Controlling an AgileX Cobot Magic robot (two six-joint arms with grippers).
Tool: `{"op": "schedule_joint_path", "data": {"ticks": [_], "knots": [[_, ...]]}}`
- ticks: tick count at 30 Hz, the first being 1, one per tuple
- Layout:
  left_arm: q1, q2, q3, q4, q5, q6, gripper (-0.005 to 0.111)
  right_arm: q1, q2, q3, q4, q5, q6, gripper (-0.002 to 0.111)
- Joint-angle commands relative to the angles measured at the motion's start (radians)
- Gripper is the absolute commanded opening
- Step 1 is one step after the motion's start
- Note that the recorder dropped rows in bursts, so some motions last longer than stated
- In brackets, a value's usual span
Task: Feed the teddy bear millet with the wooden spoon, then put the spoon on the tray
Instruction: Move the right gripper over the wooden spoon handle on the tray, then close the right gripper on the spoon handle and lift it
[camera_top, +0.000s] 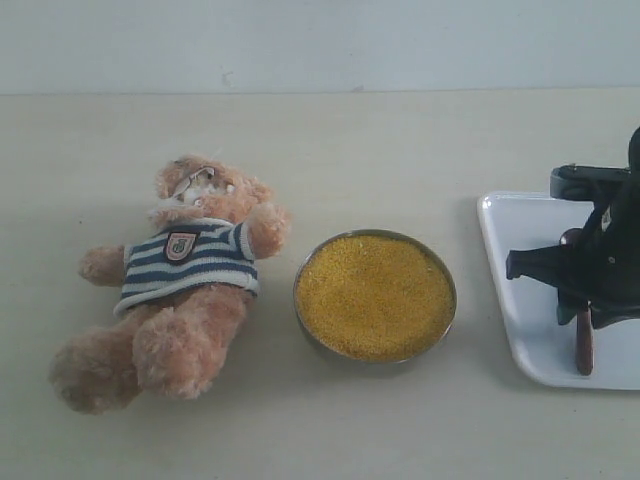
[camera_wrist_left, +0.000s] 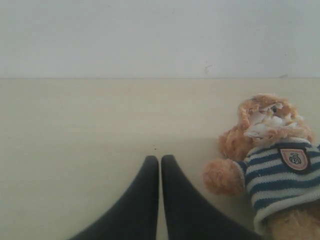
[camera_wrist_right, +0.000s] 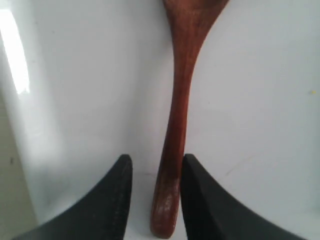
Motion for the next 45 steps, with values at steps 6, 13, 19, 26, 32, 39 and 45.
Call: {"op": "schedule_joint_path", "data": {"ticks": [6, 13, 19, 26, 32, 39, 45], "knots": [[-0.003, -0.002, -0.004, -0.003, -0.005, 0.000, 0.004, -0.037, -0.002, -0.002, 0.001, 0.071, -0.011, 0.031], [-0.003, -0.002, -0.004, -0.003, -0.005, 0.000, 0.004, -0.039, -0.002, -0.002, 0.030, 0.061, -0.054, 0.031], [-0.003, -0.002, -0.004, -0.003, -0.005, 0.000, 0.004, -0.039, -0.002, -0.002, 0.038, 0.046, -0.061, 0.031], [-0.003, -0.002, -0.004, -0.003, -0.005, 0.000, 0.004, -0.039, -0.002, -0.002, 0.038, 0.037, -0.063, 0.031], [-0.003, -0.002, -0.004, -0.003, -0.005, 0.000, 0.004, -0.039, -0.002, -0.002, 0.038, 0.029, -0.063, 0.031], [-0.003, -0.002, -0.004, -0.003, -0.005, 0.000, 0.004, -0.039, -0.002, -0.002, 0.038, 0.021, -0.060, 0.031], [-0.003, -0.002, -0.004, -0.003, -0.005, 0.000, 0.004, -0.039, -0.002, 0.000, 0.038, 0.014, -0.057, 0.031]]}}
